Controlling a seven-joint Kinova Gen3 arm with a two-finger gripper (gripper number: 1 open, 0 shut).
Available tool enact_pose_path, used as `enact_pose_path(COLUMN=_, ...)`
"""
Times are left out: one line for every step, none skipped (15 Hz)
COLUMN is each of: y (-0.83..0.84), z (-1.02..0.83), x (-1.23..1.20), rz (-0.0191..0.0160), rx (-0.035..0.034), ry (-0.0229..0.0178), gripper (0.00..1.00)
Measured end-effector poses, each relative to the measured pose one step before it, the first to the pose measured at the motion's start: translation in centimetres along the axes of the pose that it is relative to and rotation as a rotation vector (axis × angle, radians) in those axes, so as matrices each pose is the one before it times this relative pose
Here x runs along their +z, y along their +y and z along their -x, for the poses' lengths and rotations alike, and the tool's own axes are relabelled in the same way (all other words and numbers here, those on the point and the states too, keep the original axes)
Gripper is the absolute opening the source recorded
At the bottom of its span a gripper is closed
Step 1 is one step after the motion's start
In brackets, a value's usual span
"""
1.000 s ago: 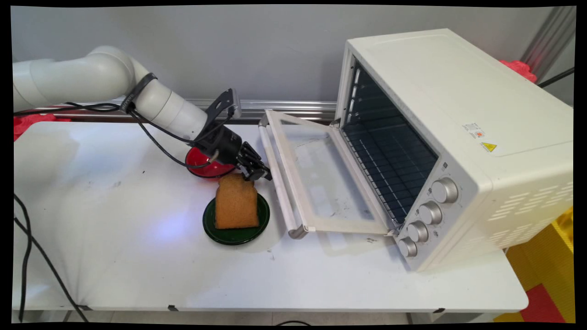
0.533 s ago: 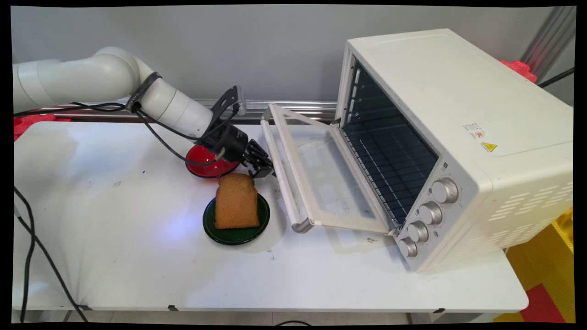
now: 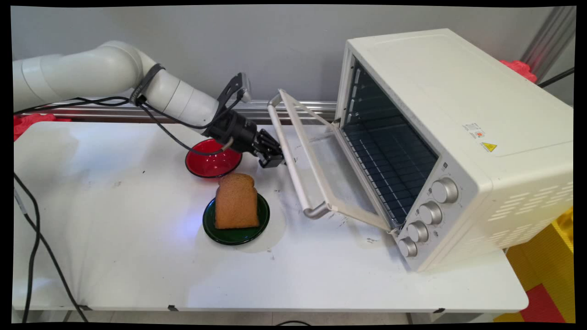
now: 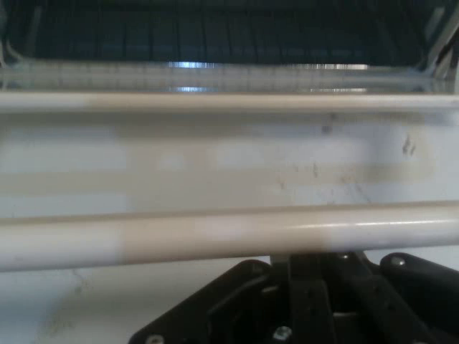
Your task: Close the oven
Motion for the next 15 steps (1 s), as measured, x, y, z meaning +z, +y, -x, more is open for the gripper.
enact_pose_path(y=-0.052, z=-0.364, x=-0.035, rz=0.00255, rx=0.00271, ry=0.01268, gripper=0.0)
enact_pose_path(y=-0.042, z=-0.367, x=-0.02, rz=0.00247, rx=0.00299, ry=0.01224, gripper=0.0)
enact_pose_path(y=-0.044, z=-0.333, x=-0.004, rz=0.00198, rx=0.00251, ry=0.01041, gripper=0.0)
enact_pose_path(y=-0.048, z=-0.406, x=0.032, rz=0.00252, rx=0.00322, ry=0.01202, gripper=0.0)
enact_pose_path(y=-0.042, z=-0.366, x=0.009, rz=0.00151, rx=0.0022, ry=0.01147, gripper=0.0)
enact_pose_path(y=-0.039, z=-0.344, x=0.052, rz=0.00155, rx=0.00247, ry=0.01, gripper=0.0)
enact_pose_path(y=-0.024, z=-0.228, x=0.043, rz=0.00111, rx=0.00146, ry=0.00639, gripper=0.0)
enact_pose_path(y=-0.038, z=-0.35, x=0.082, rz=0.0015, rx=0.00242, ry=0.00986, gripper=0.0)
enact_pose_path(y=-0.033, z=-0.406, x=0.101, rz=0.00168, rx=0.00249, ry=0.01146, gripper=0.0)
enact_pose_path(y=-0.03, z=-0.36, x=0.123, rz=0.00196, rx=0.00279, ry=0.00945, gripper=0.0)
enact_pose_path(y=-0.019, z=-0.392, x=0.134, rz=0.002, rx=0.00242, ry=0.01049, gripper=0.0)
enact_pose_path(y=-0.011, z=-0.379, x=0.137, rz=0.00192, rx=0.00249, ry=0.01013, gripper=0.0)
enact_pose_path(y=-0.005, z=-0.352, x=0.123, rz=0.00179, rx=0.00189, ry=0.00941, gripper=0.0)
enact_pose_path(y=0.012, z=-0.269, x=0.105, rz=0.00166, rx=0.00109, ry=0.00683, gripper=0.0)
enact_pose_path(y=0.023, z=-0.296, x=0.105, rz=0.00228, rx=0.00106, ry=0.00705, gripper=0.0)
